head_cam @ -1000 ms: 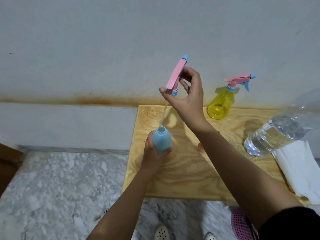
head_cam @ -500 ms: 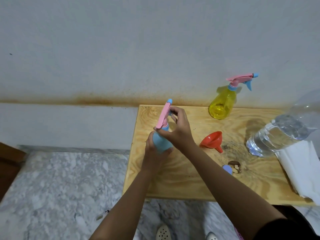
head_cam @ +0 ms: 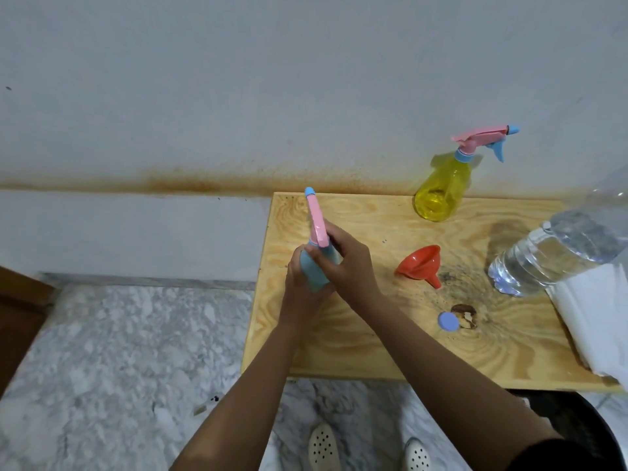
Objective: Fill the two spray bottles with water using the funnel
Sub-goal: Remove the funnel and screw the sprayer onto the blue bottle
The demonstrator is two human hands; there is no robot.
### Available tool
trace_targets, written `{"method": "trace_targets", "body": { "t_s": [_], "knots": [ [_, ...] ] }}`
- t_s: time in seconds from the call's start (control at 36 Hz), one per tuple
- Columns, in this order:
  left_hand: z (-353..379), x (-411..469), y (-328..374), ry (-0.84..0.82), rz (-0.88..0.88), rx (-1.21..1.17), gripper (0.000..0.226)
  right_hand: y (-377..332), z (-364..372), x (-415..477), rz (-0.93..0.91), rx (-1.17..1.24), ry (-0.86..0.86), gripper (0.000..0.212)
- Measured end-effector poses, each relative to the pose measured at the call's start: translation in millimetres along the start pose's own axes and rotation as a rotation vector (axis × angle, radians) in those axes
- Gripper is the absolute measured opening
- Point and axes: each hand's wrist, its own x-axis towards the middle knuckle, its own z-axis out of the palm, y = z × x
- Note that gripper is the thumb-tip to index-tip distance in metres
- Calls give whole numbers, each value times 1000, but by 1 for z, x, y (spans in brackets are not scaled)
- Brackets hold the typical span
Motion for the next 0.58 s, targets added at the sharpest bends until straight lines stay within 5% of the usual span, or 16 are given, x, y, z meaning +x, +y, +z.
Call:
{"method": "trace_targets", "body": {
  "t_s": [0.17, 0.5, 0.58],
  "knots": [
    [-3, 1, 11, 23, 18, -42, 68, 6, 3, -1, 23, 66, 82, 27],
    [3, -4, 5, 4, -85, -24, 90, 13, 17, 6, 147, 111, 157, 36],
    [-2, -3, 12, 21, -103, 33, 75, 14, 20, 4, 170, 132, 105, 33]
  ]
}}
